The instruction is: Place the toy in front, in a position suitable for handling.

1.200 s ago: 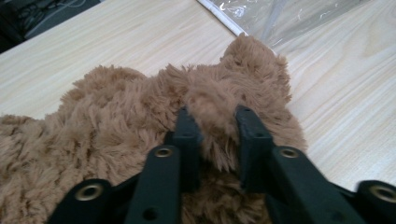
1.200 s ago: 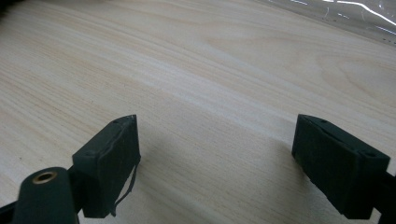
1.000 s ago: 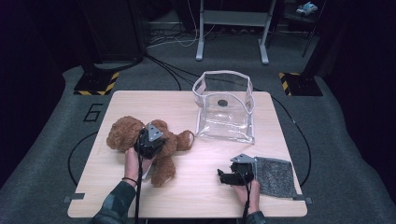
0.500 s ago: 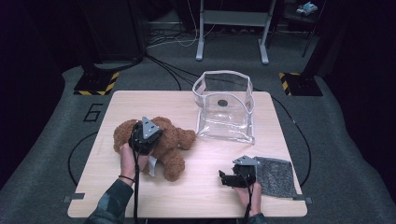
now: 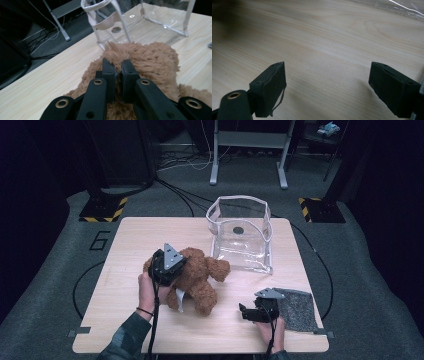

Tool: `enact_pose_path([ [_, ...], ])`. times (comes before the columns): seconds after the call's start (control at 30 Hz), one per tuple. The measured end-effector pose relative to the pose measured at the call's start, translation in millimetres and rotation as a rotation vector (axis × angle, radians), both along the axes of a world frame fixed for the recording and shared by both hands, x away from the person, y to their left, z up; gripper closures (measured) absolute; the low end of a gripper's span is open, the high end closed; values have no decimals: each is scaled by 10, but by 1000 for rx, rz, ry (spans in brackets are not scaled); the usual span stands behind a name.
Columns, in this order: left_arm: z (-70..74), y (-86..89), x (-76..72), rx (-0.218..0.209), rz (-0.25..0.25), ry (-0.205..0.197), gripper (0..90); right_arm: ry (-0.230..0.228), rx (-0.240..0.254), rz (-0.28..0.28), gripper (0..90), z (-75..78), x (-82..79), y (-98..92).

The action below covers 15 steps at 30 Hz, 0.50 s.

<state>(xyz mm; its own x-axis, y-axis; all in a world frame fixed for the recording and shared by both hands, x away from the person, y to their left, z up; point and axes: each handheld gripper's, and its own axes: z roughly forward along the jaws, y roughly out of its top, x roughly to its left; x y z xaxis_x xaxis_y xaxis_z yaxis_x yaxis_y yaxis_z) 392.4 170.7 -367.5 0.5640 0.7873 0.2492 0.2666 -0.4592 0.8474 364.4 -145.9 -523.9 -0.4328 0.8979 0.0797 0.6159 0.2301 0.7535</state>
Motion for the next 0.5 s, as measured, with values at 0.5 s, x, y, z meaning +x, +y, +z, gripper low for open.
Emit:
enact_pose_path([
  [0.5,-52,-542,-104,34,-74,30,836,18,10,-16,144,39,-11,-80],
])
